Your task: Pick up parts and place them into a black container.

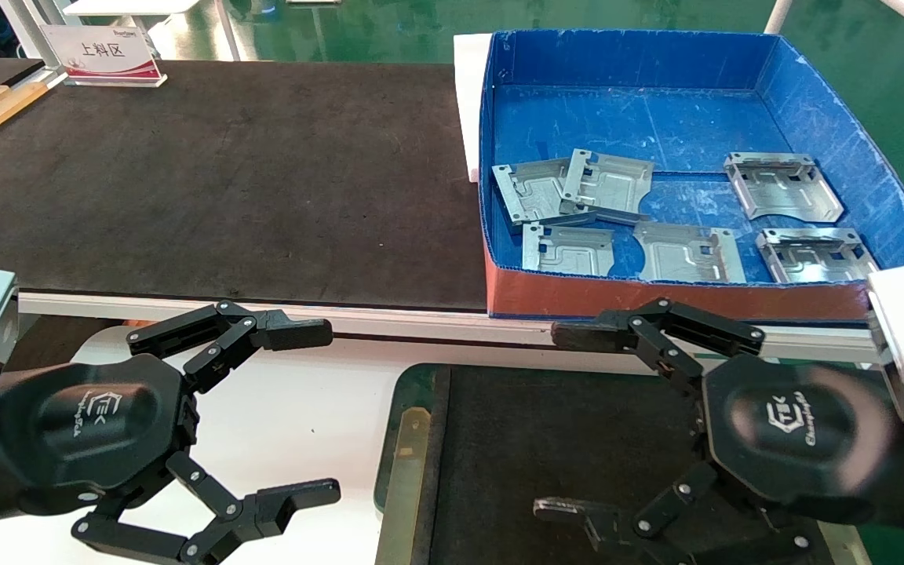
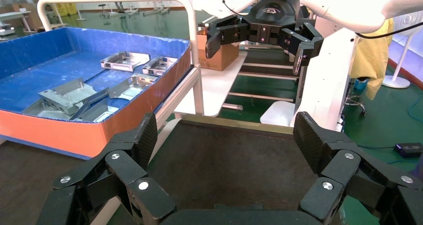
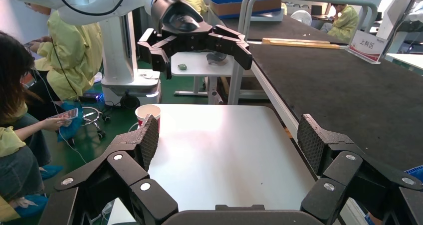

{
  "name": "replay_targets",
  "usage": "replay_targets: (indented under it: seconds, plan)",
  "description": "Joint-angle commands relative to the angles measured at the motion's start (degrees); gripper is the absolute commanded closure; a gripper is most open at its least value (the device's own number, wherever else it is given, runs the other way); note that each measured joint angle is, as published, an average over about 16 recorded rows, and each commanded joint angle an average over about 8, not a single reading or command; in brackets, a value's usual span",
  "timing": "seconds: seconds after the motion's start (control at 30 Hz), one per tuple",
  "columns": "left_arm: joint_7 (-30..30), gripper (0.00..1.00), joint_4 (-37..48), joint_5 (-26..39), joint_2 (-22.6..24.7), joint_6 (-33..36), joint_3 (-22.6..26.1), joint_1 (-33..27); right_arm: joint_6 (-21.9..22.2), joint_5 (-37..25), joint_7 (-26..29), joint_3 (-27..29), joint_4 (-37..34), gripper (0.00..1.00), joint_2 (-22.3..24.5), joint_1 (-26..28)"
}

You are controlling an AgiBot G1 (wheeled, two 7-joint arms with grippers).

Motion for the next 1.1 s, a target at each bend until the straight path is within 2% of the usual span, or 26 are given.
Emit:
replay_targets:
  seconds: [0.03, 0.13, 0.17, 1.1]
  plan:
    - [0.0, 0.59, 0.0, 0.0, 0.0, 0.0, 0.0, 0.0, 0.0, 0.0, 0.0, 0.0, 0.0, 0.0, 0.0, 0.0]
    - [0.0, 0.96, 0.0, 0.0, 0.0, 0.0, 0.0, 0.0, 0.0, 0.0, 0.0, 0.0, 0.0, 0.0, 0.0, 0.0]
    - [0.0, 1.0, 0.0, 0.0, 0.0, 0.0, 0.0, 0.0, 0.0, 0.0, 0.0, 0.0, 0.0, 0.0, 0.0, 0.0]
    - [0.0, 1.0, 0.0, 0.0, 0.0, 0.0, 0.0, 0.0, 0.0, 0.0, 0.0, 0.0, 0.0, 0.0, 0.0, 0.0]
